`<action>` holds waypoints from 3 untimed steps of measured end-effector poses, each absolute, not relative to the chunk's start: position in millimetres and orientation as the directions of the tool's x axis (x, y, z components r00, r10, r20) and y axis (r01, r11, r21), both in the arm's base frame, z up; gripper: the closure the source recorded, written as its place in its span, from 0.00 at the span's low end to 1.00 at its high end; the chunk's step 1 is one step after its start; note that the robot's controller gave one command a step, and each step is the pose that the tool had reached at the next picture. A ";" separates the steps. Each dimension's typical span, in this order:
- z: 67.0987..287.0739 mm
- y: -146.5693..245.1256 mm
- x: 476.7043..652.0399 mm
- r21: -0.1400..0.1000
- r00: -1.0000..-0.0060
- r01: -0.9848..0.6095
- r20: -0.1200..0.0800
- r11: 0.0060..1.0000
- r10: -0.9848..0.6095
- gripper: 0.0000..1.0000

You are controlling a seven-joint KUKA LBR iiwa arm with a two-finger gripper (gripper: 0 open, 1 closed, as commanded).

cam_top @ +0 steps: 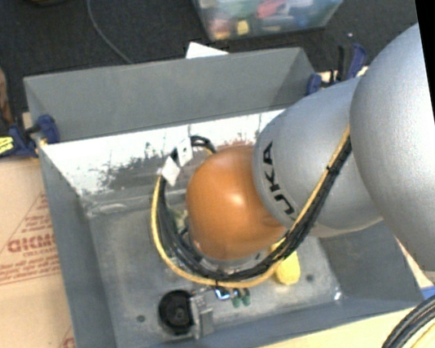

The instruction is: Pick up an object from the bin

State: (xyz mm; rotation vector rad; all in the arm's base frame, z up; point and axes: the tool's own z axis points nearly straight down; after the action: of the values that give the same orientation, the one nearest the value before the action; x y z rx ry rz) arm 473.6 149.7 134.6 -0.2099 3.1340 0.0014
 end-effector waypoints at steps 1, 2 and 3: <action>136.6 157.0 482.1 0.000 -0.757 -0.653 -0.003 0.757 -0.653 0.00; 81.8 148.5 477.3 0.002 -0.995 -0.098 -0.008 0.995 -0.098 0.00; 72.6 144.8 484.4 -0.003 -0.778 -0.628 -0.017 0.779 -0.627 1.00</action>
Offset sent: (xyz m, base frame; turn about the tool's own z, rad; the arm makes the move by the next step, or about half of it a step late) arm -0.0001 -0.0022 -0.0646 0.0620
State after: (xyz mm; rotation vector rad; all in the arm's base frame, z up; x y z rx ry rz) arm 484.4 144.8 72.6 -1.0395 2.9461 0.0043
